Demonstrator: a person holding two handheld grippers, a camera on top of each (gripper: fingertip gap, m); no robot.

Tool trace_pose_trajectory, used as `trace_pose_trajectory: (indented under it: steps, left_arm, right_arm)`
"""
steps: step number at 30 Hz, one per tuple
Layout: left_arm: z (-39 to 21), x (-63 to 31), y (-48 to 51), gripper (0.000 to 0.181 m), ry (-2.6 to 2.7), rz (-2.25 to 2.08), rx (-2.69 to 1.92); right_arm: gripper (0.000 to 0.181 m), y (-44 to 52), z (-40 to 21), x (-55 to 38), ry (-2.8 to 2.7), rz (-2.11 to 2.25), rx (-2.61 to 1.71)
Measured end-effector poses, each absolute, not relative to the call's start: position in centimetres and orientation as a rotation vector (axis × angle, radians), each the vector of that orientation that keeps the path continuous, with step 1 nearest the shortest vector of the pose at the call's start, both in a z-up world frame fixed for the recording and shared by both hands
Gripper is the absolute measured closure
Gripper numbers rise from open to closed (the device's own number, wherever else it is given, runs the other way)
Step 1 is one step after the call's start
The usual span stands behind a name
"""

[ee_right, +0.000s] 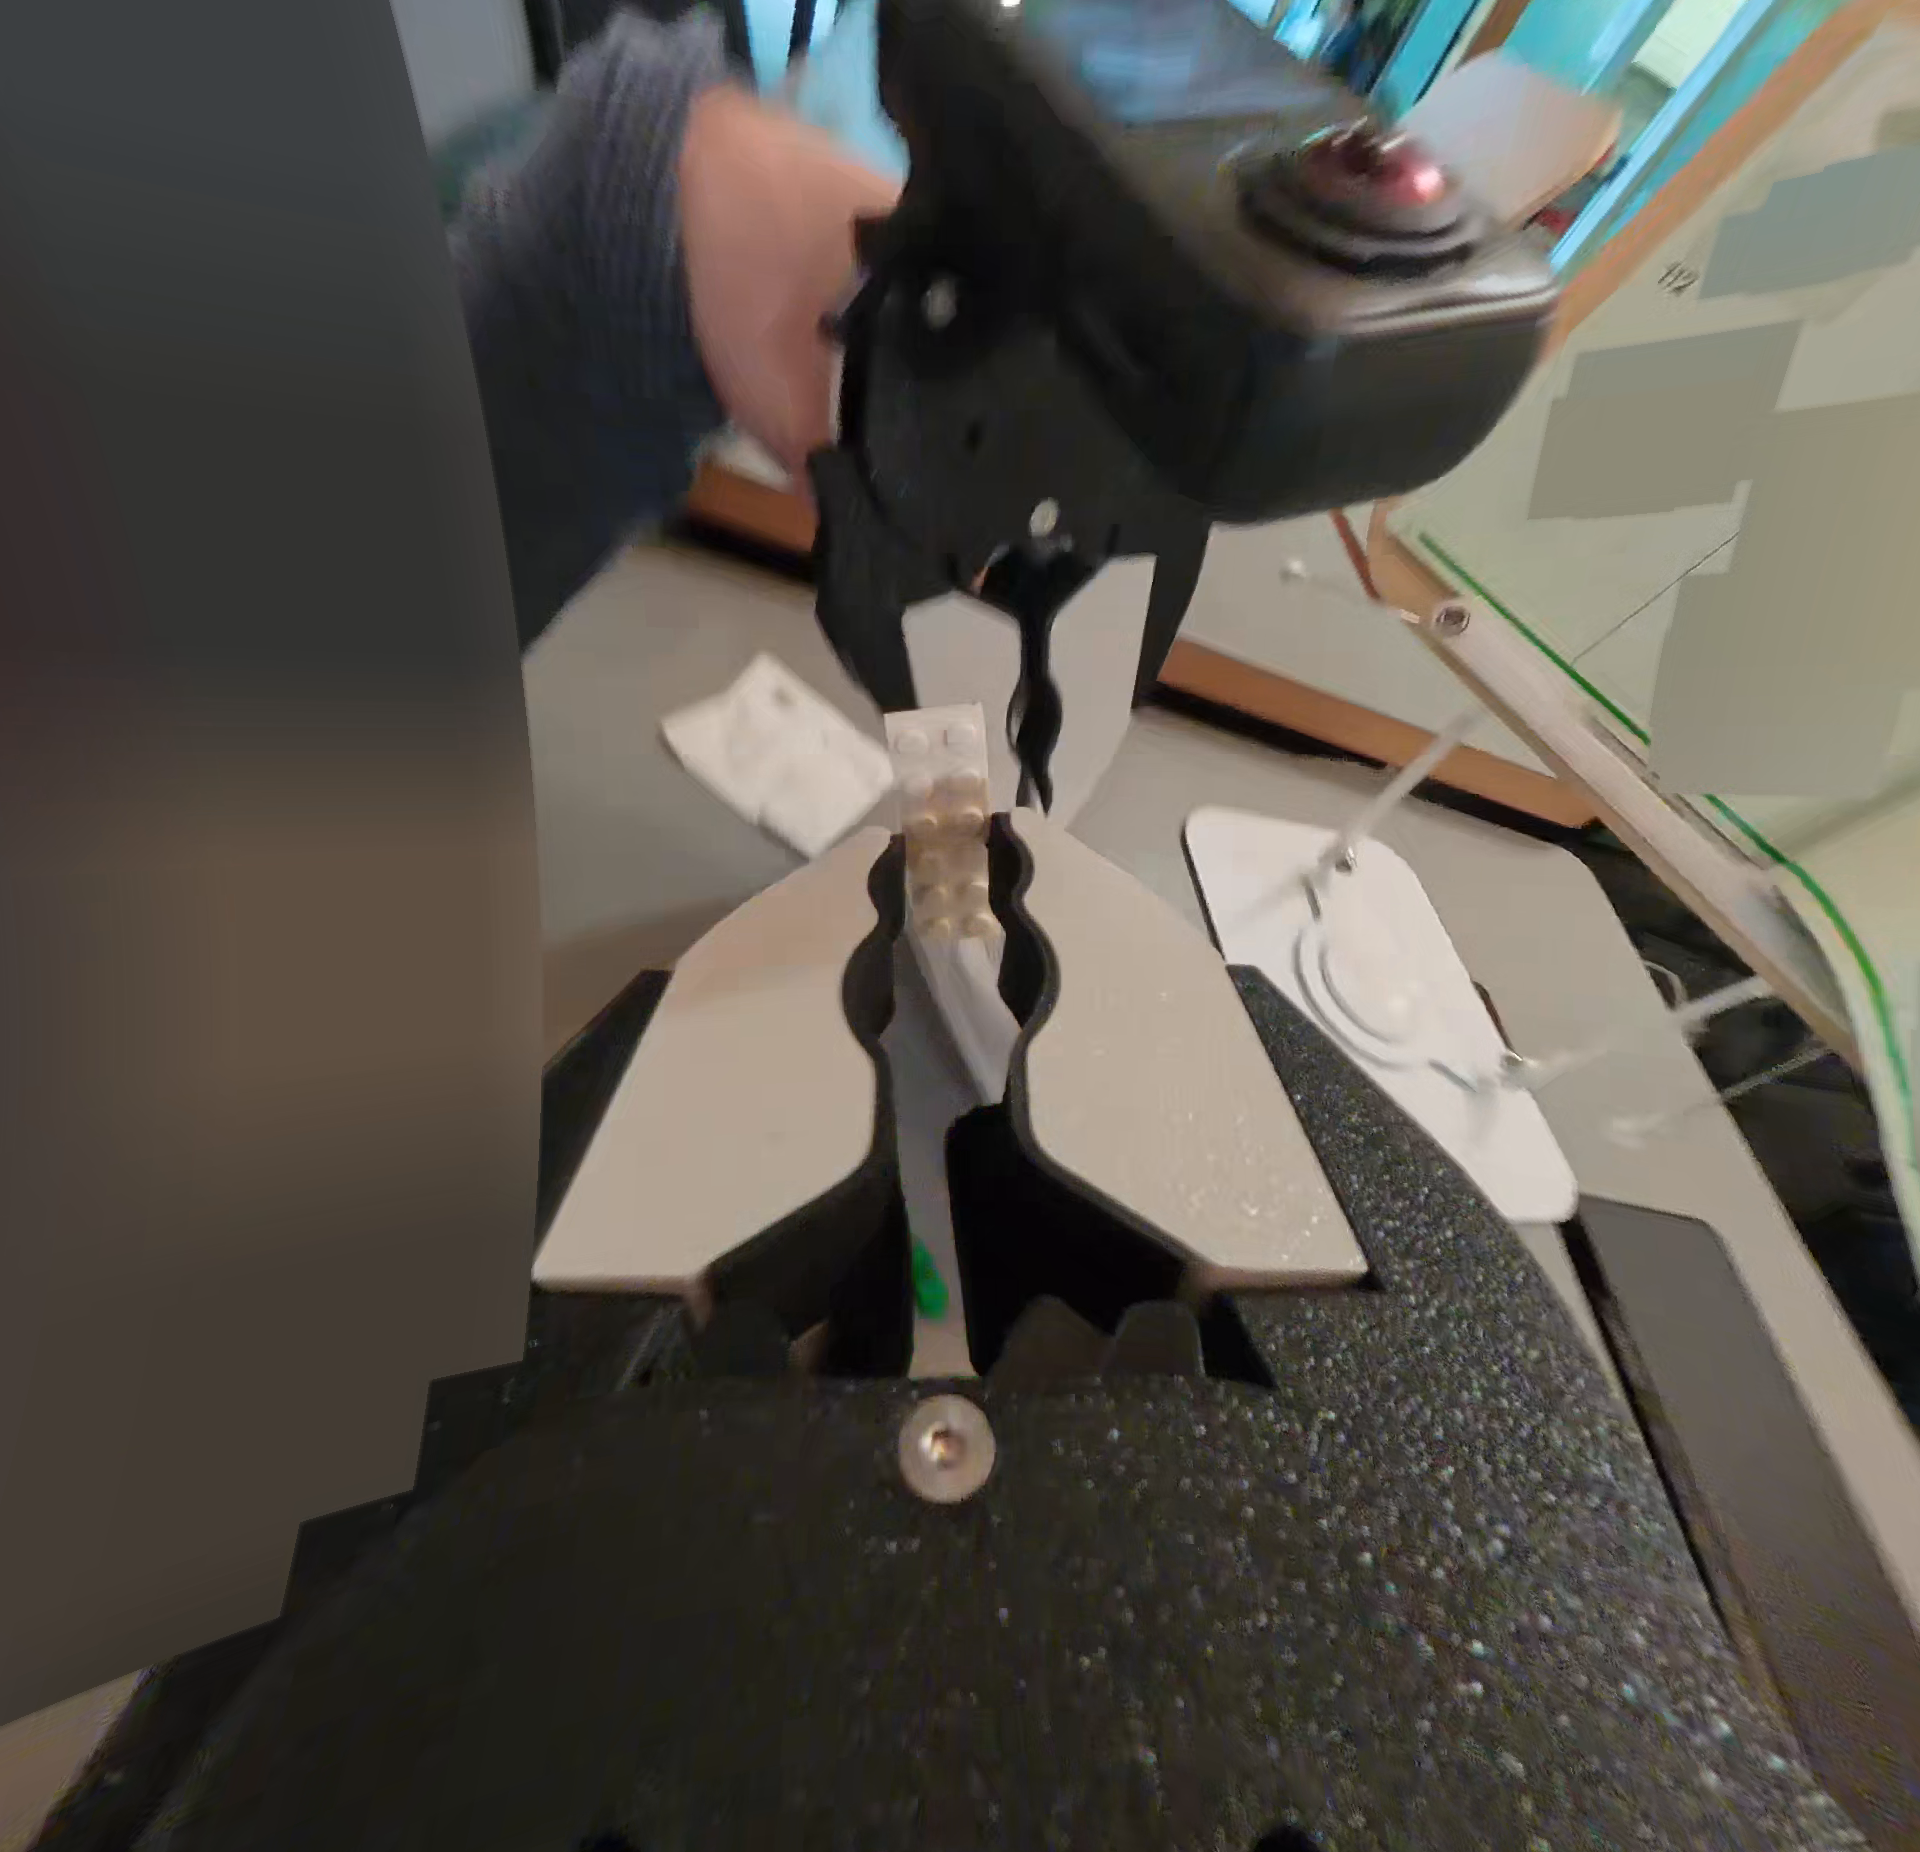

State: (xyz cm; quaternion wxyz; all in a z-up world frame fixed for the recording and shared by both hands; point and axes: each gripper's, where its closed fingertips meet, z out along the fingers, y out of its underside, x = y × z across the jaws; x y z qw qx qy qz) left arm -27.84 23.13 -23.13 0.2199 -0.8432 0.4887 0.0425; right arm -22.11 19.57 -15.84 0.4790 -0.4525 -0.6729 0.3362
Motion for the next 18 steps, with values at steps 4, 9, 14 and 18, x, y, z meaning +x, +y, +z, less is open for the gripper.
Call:
trace_pose_trajectory:
  steps: [4,9,14,18]
  left_arm:
    - [-22.9,-27.5,23.2,0.181,1.363,0.118,-2.308]
    - [-22.6,-27.1,23.2,0.181,1.36,0.087,-2.281]
    - [-22.2,-27.1,23.3,0.181,1.336,0.073,-2.272]
    - [-21.9,-26.8,23.3,0.181,1.329,0.044,-2.253]
  right_arm:
    - [0.166,20.3,-15.5,-24.2,-1.508,0.946,-1.103]
    - [0.166,20.9,-15.9,-25.3,-1.408,0.933,-1.07]
    - [0.166,21.7,-16.9,-24.9,-1.404,0.865,-1.091]
    - [0.166,22.4,-18.0,-24.5,-1.438,0.738,-1.105]
